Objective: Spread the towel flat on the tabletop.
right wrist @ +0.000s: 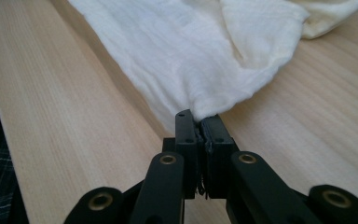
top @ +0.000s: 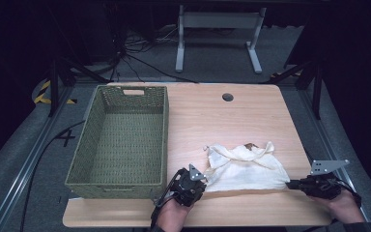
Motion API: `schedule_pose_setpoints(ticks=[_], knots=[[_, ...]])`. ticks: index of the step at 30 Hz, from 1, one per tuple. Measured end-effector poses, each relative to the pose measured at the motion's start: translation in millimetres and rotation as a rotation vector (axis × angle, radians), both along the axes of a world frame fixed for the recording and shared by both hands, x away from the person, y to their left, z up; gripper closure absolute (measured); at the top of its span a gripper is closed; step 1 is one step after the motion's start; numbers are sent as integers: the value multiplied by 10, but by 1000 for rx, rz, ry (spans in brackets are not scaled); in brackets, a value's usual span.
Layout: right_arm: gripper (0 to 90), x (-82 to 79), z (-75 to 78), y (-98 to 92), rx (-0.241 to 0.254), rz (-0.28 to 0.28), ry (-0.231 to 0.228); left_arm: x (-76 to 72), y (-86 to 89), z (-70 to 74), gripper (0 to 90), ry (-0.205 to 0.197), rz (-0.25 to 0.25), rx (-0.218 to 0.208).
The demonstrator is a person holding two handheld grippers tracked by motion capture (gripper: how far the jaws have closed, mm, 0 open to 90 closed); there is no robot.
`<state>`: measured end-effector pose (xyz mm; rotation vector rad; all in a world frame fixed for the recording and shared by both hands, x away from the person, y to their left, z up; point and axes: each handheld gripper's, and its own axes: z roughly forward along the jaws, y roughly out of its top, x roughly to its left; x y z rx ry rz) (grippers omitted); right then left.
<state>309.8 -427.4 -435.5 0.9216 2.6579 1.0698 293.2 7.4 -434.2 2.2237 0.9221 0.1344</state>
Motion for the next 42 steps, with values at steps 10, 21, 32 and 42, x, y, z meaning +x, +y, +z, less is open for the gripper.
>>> schedule_pose_setpoints(ticks=[10, 21, 32, 42], knots=[[860, -294, -74, 51, -8, 41, 24, -195, 66, -100, 818, 34, -31, 27], [715, -67, 74, 57, 25, -10, -71, 57, -121, 97, 659, -49, -18, 2], [674, 294, 196, 163, 27, -17, -124, 528, -336, 194, 629, -89, 10, -1], [655, 706, 240, 164, 34, -53, -137, 889, -442, 168, 599, -90, 21, 32]])
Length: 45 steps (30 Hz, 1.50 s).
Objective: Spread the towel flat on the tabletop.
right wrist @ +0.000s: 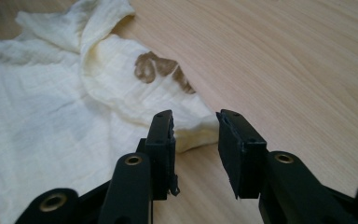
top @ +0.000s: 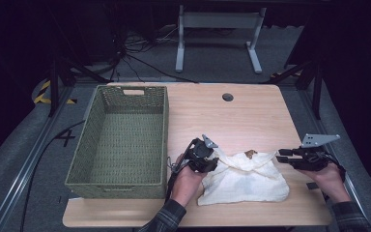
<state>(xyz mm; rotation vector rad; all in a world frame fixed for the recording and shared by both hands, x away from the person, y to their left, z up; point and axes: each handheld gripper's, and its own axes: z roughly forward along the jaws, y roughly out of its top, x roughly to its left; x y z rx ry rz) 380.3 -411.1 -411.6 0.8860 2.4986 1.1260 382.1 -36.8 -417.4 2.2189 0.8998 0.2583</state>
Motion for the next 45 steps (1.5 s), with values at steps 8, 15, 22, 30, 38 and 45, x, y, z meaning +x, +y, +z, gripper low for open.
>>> schedule_pose_setpoints(ticks=[8, 15, 22, 30, 38, 45], knots=[[744, 236, -107, 49, -6, 28, 49, 186, -12, 1, 591, 4, 10, 6], [841, 252, -118, 18, 7, 17, 53, 357, -41, -58, 569, 24, 20, 6], [843, 252, -132, -6, 4, 12, 51, 489, -94, -196, 562, 67, -3, -18], [847, 241, -93, -37, 17, -1, 33, 501, -104, -243, 869, 100, -48, -2], [848, 325, 58, -63, 43, -32, -18, 531, 78, -16, 876, -13, 73, -40], [849, 546, 154, 6, 51, -61, -58, 691, 113, 84, 875, -63, 141, -35]])
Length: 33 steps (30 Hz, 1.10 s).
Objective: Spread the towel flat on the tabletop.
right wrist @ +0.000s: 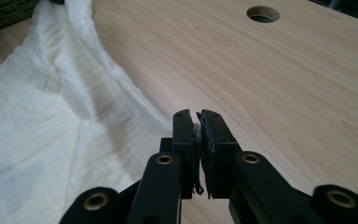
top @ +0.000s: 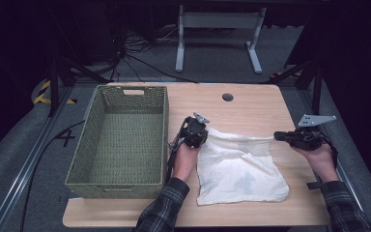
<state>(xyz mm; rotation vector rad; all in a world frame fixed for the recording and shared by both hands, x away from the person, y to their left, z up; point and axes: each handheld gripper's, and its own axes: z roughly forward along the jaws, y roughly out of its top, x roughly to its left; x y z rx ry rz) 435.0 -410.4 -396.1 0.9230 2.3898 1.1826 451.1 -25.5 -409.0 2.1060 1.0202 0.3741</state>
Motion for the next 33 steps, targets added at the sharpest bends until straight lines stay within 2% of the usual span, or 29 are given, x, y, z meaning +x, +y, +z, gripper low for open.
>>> schedule_pose_setpoints(ticks=[2, 5, 7, 8, 9, 10, 11, 13, 14, 16, 18, 21, 24, 25, 27, 33], knots=[[849, 56, 1, 18, -11, -13, -3, 50, -29, 1, 875, -12, 15, 9], [850, 143, -15, 15, -14, -42, -4, 127, -69, -33, 869, -9, 28, 19], [850, 173, -27, 8, -17, -57, -2, 156, -89, -65, 831, -7, 47, 28], [809, 238, -73, -6, -23, -88, -1, 188, -92, -103, 797, -6, 74, 51], [759, 247, -84, -9, -20, -105, -7, 192, -82, -110, 776, 1, 82, 51], [759, 247, -84, -9, -20, -105, -7, 192, -82, -110, 750, 1, 82, 51], [725, 258, -94, -21, 0, -110, 0, 184, -74, -107, 750, -2, 82, 53], [709, 239, -90, -36, 3, -120, -8, 142, -64, -94, 750, 4, 69, 41], [728, 201, -83, -53, 18, -110, -5, 114, -66, -86, 752, 6, 61, 44], [759, 163, -90, -51, 17, -97, 11, 25, -75, -98, 771, 27, 28, 41], [780, 100, -121, -28, 3, -73, 24, -24, -78, -116, 800, 34, 16, 42], [811, 7, -164, 6, -16, -38, 47, -167, -39, -185, 848, 69, -15, 45], [838, -70, -197, 21, -28, -18, 65, -228, -38, -226, 875, 85, -21, 54], [853, -122, -231, 34, -35, -6, 84, -280, -44, -275, 875, 94, -37, 70], [860, -164, -277, 53, -41, 4, 104, -313, -56, -318, 874, 106, -45, 75], [873, -231, -453, 152, -123, 38, 160, -336, -111, -428, 874, 136, -69, 91]])
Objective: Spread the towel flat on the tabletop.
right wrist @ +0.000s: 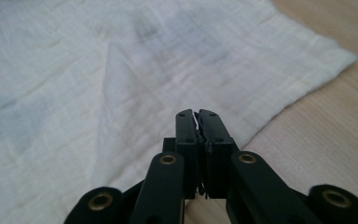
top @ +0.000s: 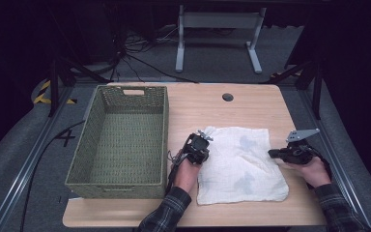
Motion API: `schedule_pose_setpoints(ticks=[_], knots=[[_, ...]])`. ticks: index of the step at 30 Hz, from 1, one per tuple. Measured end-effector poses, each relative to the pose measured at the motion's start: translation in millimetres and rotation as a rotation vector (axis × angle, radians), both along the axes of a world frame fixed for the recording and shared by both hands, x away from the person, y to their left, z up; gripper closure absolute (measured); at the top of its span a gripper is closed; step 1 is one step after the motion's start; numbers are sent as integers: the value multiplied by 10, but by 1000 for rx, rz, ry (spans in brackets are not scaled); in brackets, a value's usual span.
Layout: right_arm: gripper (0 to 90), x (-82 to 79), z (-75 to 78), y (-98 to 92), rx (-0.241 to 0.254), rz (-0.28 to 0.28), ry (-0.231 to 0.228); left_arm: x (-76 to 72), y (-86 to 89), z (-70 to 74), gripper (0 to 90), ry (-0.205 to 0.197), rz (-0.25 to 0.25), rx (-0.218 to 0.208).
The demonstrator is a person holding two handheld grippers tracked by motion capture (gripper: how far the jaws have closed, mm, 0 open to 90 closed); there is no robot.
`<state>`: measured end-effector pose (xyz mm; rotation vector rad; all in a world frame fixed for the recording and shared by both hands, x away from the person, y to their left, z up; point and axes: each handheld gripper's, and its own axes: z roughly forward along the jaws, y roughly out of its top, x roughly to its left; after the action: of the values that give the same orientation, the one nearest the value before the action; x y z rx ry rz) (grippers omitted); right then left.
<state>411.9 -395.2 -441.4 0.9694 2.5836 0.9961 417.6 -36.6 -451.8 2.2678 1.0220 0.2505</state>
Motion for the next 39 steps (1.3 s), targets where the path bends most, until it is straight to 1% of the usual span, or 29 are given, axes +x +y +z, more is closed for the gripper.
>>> schedule_pose_setpoints(ticks=[2, 3, 4, 7, 10, 11, 12, 13, 16, 17, 19, 20, 22, 24, 25, 26, 27, 28, 31, 32, 33, 34, 35, 36, 39], knots=[[879, 1, -37, 14, -26, 4, 12, -3, -20, -12, 873, -5, -9, 6], [883, -1, -54, 20, -35, 2, 15, -7, -26, -11, 873, 0, -9, 2], [885, -12, -56, 17, -33, 1, 11, -7, -27, -13, 873, 2, -13, 0], [889, -38, -50, 0, -50, -5, 4, -17, -46, -17, 873, 3, -25, -10], [890, -91, -42, -77, -64, -28, 0, -37, -84, -22, 872, 8, -43, -23], [890, -105, -40, -102, -64, -34, 3, -44, -104, -20, 872, 13, -60, -24], [890, -128, -39, -145, -62, -43, 6, -57, -128, -21, 871, 12, -65, -26], [890, -145, -38, -178, -61, -49, 5, -67, -149, -18, 871, 17, -79, -26], [887, -191, -38, -252, -60, -68, 3, -90, -202, -23, 867, 9, -87, -30], [887, -191, -38, -252, -60, -68, 3, -97, -221, -23, 867, 7, -98, -26], [871, -240, -14, -282, -42, -72, 0, -104, -222, -16, 849, 11, -99, -26], [869, -278, 3, -286, -24, -64, -3, -136, -185, 18, 850, 8, -98, -43], [869, -344, 24, -285, -9, -54, -6, -202, -140, 73, 850, -3, -104, -55], [870, -463, 29, -266, 12, -30, 0, -293, -95, 111, 852, -7, -112, -72], [870, -463, 29, -266, 12, -30, 0, -293, -95, 111, 852, -7, -112, -72], [871, -517, 21, -251, 16, -16, 5, -355, -72, 120, 852, 4, -119, -75], [873, -630, -10, -211, 0, 10, 18, -452, -52, 92, 855, 8, -134, -90], [873, -630, -10, -211, 0, 10, 18, -452, -52, 92, 855, 8, -134, -90], [880, -751, -58, -167, -30, 32, 41, -576, -51, 35, 856, 22, -163, -64], [884, -782, -59, -164, -32, 33, 34, -603, -59, 8, 856, 32, -170, -54], [887, -801, -55, -168, -38, 34, 37, -619, -68, -23, 856, 44, -183, -46], [889, -818, -52, -176, -44, 35, 36, -641, -73, -42, 859, 44, -184, -56], [889, -833, -51, -186, -45, 31, 38, -652, -72, -38, 871, 54, -193, -60], [889, -844, -51, -200, -45, 31, 38, -672, -76, -37, 873, 53, -199, -56], [889, -878, -51, -243, -35, 22, 51, -743, -78, -44, 878, 53, -207, -63]])
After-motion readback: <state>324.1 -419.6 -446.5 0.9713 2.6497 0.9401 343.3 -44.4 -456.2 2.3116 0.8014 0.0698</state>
